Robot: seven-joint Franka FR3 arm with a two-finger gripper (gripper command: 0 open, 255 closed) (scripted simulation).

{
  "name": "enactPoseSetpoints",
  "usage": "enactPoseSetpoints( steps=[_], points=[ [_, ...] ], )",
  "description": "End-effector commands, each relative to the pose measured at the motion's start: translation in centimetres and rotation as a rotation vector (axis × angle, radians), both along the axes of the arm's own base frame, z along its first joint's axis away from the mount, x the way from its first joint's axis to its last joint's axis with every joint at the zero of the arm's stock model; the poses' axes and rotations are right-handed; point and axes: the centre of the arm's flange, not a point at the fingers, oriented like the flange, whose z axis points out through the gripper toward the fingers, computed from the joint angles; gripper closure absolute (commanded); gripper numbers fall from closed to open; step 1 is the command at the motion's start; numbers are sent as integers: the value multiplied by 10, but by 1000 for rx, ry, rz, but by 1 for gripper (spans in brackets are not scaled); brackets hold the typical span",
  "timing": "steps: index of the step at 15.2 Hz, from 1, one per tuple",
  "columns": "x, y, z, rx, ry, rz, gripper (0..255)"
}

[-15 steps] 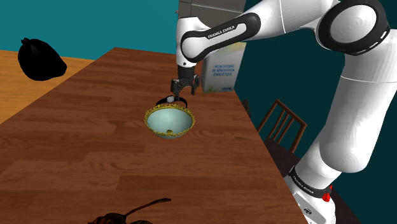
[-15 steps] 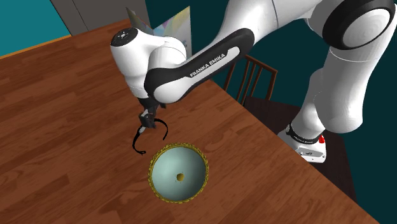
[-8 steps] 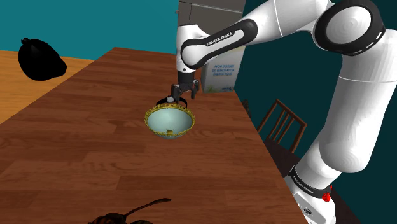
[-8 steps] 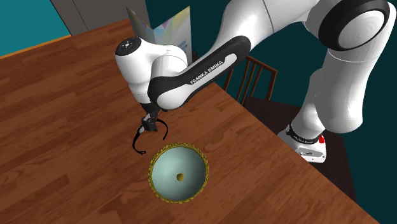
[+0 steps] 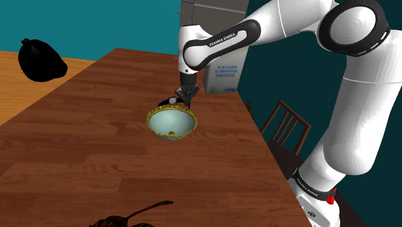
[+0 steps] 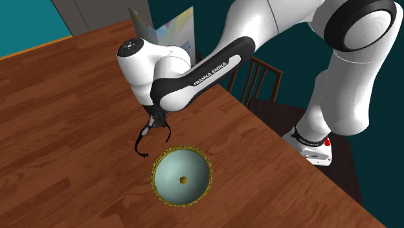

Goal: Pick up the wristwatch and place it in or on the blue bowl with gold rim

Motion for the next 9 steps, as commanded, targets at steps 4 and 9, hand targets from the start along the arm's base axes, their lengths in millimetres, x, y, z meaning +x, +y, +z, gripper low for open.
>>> enactPoseSetpoints(
  steps=[4, 9],
  points=[
    [0, 0, 0, 0, 0, 0, 255],
    [0, 0, 16, 0, 0, 0, 255]
  ],
)
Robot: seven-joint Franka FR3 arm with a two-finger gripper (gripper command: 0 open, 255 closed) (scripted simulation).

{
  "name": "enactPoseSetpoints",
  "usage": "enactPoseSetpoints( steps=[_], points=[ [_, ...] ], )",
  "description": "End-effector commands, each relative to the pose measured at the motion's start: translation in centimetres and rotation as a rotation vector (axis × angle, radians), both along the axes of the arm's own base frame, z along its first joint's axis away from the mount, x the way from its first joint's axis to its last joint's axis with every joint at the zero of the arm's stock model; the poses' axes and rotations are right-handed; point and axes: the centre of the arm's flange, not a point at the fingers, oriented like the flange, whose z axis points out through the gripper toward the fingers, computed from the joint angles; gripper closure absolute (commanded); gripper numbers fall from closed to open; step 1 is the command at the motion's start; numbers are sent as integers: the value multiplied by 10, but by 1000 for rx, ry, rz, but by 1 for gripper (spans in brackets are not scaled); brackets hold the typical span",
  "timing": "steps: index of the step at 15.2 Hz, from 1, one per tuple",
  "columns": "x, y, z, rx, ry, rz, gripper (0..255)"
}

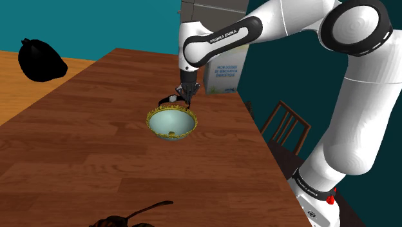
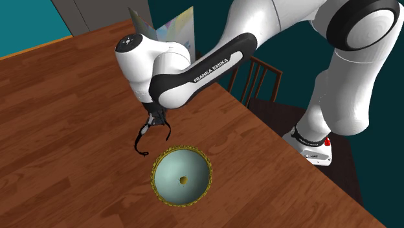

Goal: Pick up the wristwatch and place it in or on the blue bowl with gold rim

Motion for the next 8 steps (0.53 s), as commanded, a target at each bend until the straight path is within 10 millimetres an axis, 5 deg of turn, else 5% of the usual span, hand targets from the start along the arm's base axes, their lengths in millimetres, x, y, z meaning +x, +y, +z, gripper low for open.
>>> enactPoseSetpoints(
  steps=[1, 8],
  points=[
    [0, 0, 10, 0, 0, 0, 255],
    [0, 0, 46, 0, 0, 0, 255]
  ],
)
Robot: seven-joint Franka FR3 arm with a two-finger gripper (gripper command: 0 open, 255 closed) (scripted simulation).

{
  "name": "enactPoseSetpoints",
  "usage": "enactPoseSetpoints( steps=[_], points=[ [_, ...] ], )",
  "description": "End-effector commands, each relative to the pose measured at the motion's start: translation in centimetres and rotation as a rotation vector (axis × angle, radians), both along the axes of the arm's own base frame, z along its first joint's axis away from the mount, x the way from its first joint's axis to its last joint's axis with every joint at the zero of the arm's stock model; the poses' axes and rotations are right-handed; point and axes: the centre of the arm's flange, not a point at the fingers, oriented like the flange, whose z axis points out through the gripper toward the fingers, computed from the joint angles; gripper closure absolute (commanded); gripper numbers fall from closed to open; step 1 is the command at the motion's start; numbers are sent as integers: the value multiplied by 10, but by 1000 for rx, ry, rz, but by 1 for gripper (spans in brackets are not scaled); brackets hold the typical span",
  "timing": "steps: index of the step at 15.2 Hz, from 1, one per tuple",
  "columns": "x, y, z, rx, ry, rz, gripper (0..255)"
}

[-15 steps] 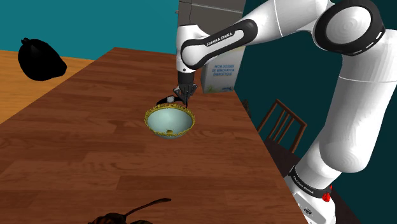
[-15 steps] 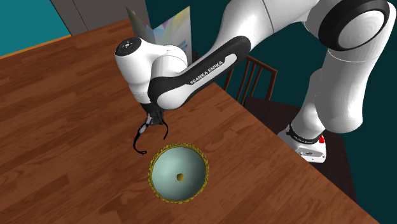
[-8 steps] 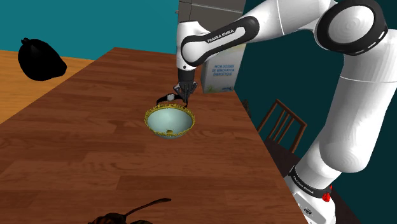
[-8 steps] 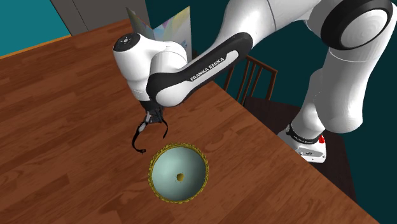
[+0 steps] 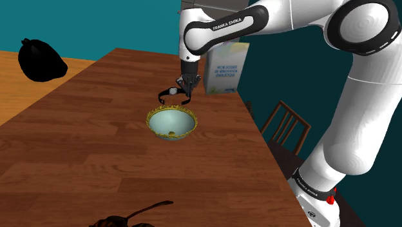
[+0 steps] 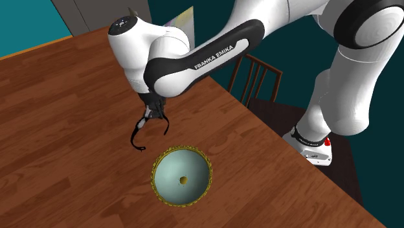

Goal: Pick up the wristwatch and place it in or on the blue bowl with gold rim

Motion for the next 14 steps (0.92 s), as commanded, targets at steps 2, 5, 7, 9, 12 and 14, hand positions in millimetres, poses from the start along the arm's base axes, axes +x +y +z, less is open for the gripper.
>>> enactPoseSetpoints(
  steps=[2, 5, 7, 9, 12, 14],
  points=[
    [-1, 1, 16, 0, 0, 0, 255],
    [-1, 1, 32, 0, 0, 0, 255],
    [-1, 1, 43, 0, 0, 0, 255],
    [-1, 1, 53, 0, 0, 0, 255],
    [-1, 1, 69, 0, 0, 0, 255],
    [-1, 1, 80, 0, 0, 0, 255]
  ],
)
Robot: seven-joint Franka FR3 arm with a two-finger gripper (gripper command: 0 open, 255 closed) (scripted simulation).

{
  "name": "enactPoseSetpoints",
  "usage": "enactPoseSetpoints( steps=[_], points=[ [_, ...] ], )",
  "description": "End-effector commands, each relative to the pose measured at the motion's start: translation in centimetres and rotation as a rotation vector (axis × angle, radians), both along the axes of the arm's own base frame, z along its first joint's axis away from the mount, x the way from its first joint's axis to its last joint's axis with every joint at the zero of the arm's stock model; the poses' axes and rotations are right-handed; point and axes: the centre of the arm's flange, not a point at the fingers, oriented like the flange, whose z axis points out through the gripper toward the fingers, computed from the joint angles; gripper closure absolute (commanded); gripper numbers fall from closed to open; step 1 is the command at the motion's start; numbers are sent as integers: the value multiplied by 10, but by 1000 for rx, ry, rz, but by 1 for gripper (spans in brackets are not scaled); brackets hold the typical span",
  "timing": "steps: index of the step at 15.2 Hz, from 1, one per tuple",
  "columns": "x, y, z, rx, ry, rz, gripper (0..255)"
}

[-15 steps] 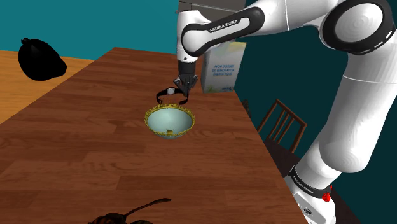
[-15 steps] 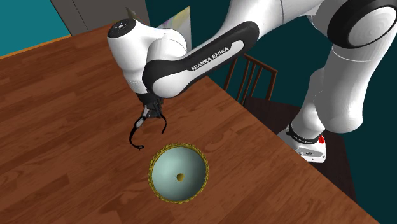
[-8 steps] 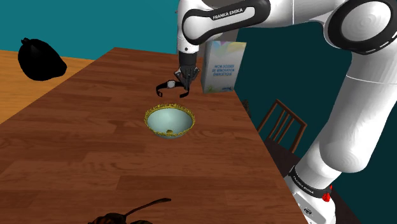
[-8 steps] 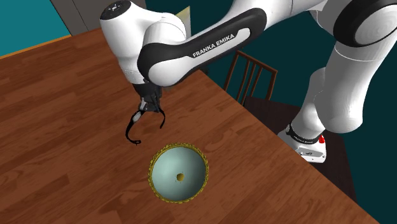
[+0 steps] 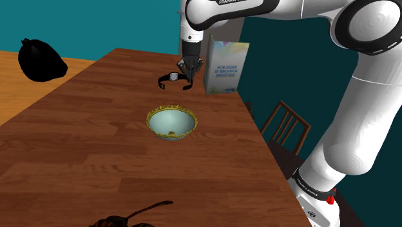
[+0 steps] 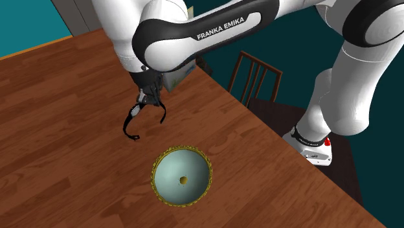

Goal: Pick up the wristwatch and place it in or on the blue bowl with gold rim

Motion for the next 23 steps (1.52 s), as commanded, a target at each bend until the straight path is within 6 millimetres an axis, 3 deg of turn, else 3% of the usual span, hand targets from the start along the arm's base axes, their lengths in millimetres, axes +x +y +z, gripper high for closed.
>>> enactPoseSetpoints(
  steps=[1, 8, 23],
  points=[
    [0, 1, 10, 0, 0, 0, 255],
    [0, 1, 43, 0, 0, 0, 255],
    [-165, 119, 46, 0, 0, 0, 255]
  ],
)
